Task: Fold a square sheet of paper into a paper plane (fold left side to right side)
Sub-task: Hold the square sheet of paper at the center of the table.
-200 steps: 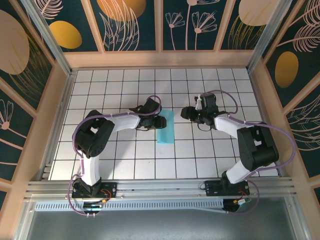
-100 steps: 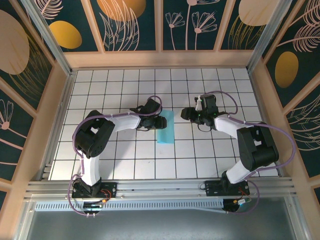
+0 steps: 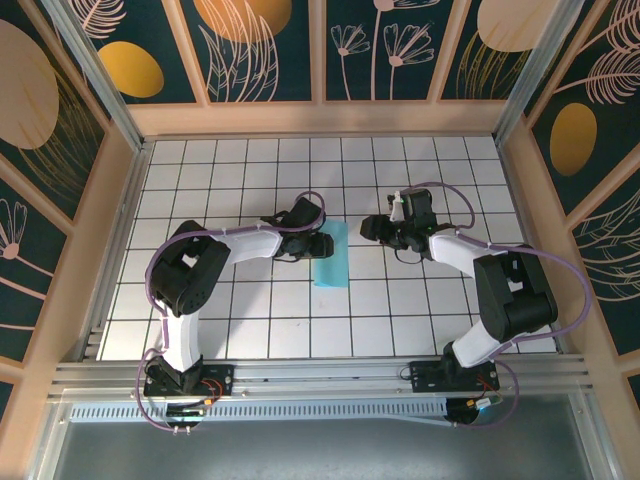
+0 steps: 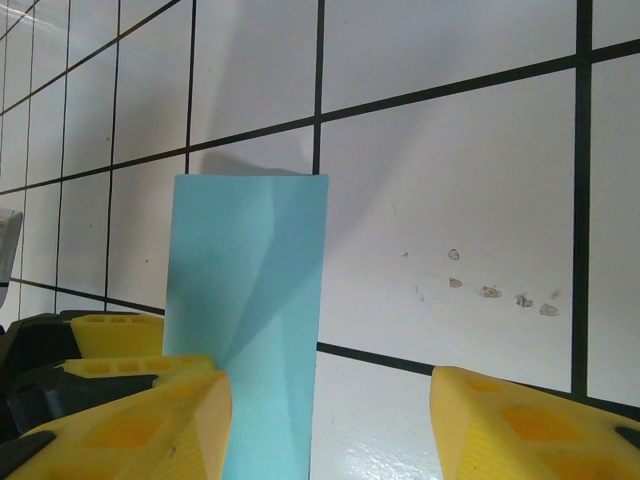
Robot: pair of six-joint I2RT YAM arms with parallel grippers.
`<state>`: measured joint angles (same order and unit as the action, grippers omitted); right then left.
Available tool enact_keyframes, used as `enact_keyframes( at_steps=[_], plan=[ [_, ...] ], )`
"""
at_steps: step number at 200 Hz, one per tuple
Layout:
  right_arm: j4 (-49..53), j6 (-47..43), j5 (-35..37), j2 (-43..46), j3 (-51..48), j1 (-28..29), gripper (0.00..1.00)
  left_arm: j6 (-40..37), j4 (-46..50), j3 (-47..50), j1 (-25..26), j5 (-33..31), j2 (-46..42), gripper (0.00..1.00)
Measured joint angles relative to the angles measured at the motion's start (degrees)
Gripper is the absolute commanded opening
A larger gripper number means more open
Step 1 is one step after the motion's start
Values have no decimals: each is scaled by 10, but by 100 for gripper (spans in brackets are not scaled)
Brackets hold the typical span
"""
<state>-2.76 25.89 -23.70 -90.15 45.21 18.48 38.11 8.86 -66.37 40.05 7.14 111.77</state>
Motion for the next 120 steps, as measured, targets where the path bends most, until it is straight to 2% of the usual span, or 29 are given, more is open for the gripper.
enact_keyframes(
  at_steps=[120],
  plan=[
    [0, 2, -4, -3, 0, 11, 55, 12, 1, -1, 0, -2, 2, 49]
  ],
)
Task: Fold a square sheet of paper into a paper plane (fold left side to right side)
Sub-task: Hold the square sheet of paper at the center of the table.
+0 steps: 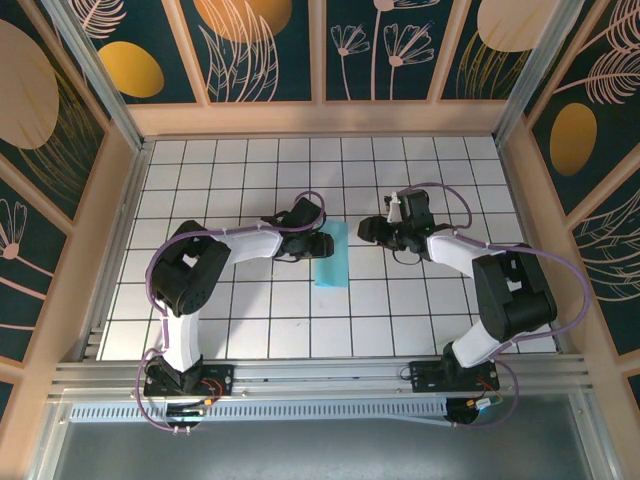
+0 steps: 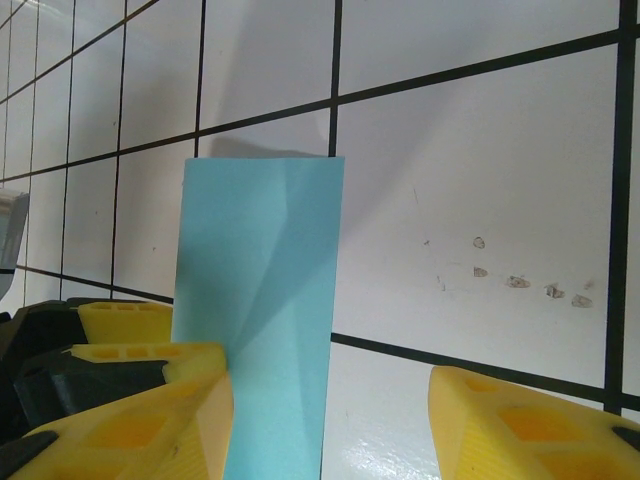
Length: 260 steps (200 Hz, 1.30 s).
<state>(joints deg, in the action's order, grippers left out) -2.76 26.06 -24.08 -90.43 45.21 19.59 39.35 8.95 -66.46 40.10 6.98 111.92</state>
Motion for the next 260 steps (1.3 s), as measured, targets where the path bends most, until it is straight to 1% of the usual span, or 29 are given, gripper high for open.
enact_keyframes(
  at_steps=[25, 44, 51, 76, 102, 114, 146, 206, 248, 260],
  plan=[
    [0, 0, -1, -3, 0, 0, 54, 2, 0, 0, 0, 0, 0, 49],
    [0, 0, -10, -7, 0, 1, 49, 3, 0, 0, 0, 0, 0, 49],
    [0, -1, -15, -9, 0, 2, 45, 3, 0, 0, 0, 0, 0, 49],
    [-5, -2, -38, -26, 1, 12, 23, 3, 0, 0, 0, 0, 0, 49],
    [-13, 10, -63, -53, 5, 31, 5, 3, 0, 0, 0, 0, 0, 49],
    [-18, 15, -73, -65, 9, 40, 0, 3, 0, 0, 0, 0, 0, 49],
    [-28, 17, -87, -90, 20, 56, 0, 3, 0, 0, 0, 0, 0, 49],
    [-32, 17, -90, -127, 24, 60, 0, 3, 2, -2, 0, 0, 2, 49],
    [-29, 15, -83, -136, 24, 60, 0, 3, 2, -2, 0, -2, 1, 49],
    [-28, 14, -83, -136, 24, 60, 0, 3, 2, -2, 0, -2, -1, 51]
  ],
)
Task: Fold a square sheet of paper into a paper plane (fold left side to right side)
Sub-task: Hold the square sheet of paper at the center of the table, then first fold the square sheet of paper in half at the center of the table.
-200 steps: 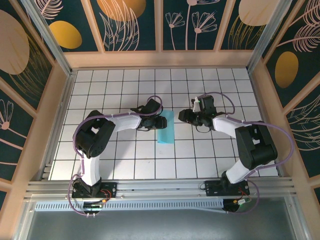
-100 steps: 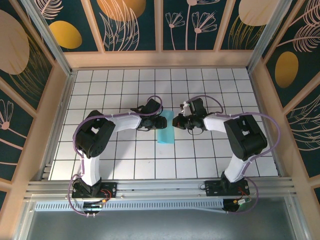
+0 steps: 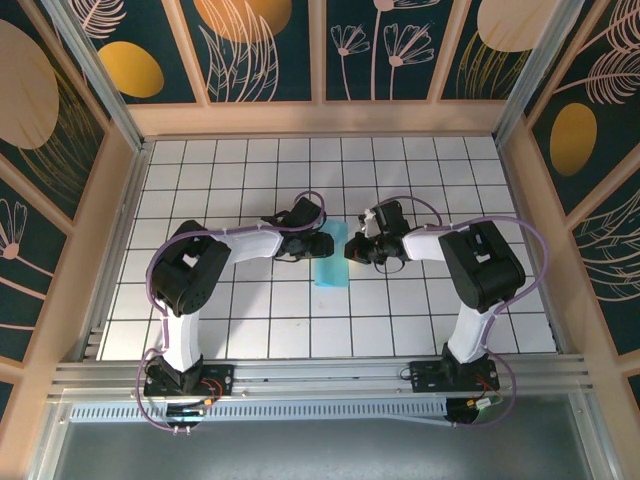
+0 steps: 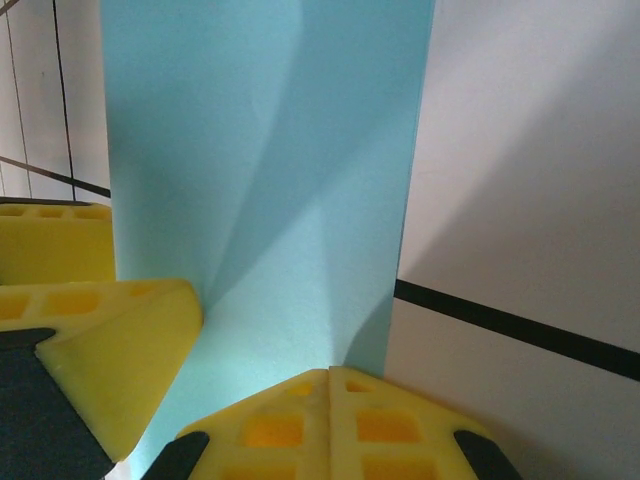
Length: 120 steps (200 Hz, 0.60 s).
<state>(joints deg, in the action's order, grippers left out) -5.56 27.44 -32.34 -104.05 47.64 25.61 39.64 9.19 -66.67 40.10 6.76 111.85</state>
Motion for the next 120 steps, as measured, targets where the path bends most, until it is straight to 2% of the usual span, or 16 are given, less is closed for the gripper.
enact_keyframes(
  at_steps=[53, 79, 84, 104, 120],
  plan=[
    [3, -1, 4, 0, 1, 0, 0, -7, 9, 0, 2, -10, -14, 60],
    [5, -1, 4, -2, 2, 0, 0, -7, 27, 13, -13, -20, -45, 60],
    [5, -1, 4, -2, 3, 0, 0, -7, 27, 17, -16, -22, -55, 57],
    [5, -1, 4, -2, 3, 0, 0, -10, 10, 38, -25, -9, -101, 28],
    [5, -1, 4, -3, 3, 1, 0, -12, -19, 55, -27, 23, -127, 19]
  ],
)
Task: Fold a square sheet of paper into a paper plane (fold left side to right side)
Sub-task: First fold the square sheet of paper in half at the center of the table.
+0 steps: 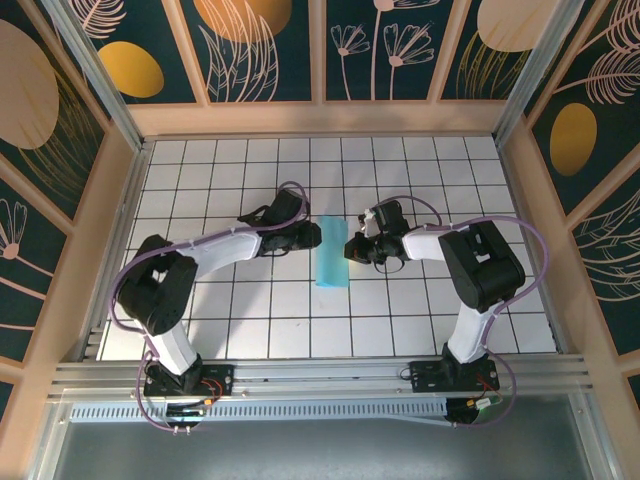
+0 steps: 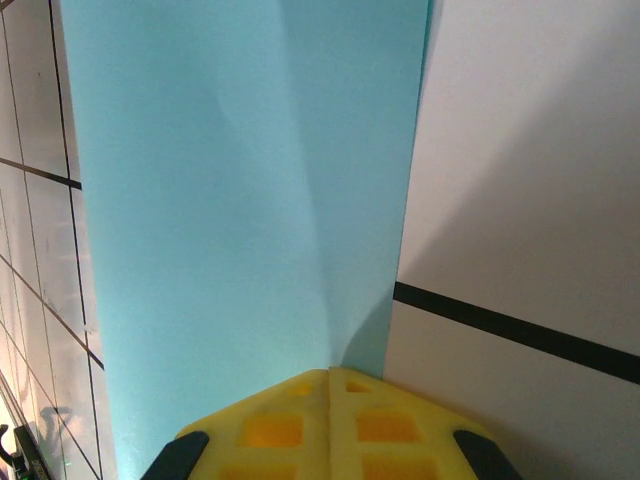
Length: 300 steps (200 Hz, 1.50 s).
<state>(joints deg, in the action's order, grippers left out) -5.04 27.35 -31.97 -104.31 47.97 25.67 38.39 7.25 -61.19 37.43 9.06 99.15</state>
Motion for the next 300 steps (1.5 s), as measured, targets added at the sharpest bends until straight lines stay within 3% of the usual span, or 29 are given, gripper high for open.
enact_keyframes(
  at_steps=[65, 144, 300],
  plan=[
    [6, 0, 4, 0, 3, 2, 0, 9, -118, 47, 1, 116, 27, 9],
    [13, -5, 18, -4, 13, 9, 0, -7, -123, 57, 0, 88, 75, 6],
    [14, -16, 24, -4, 14, 10, 0, -6, -215, 150, -34, 102, 54, 4]
  ],
)
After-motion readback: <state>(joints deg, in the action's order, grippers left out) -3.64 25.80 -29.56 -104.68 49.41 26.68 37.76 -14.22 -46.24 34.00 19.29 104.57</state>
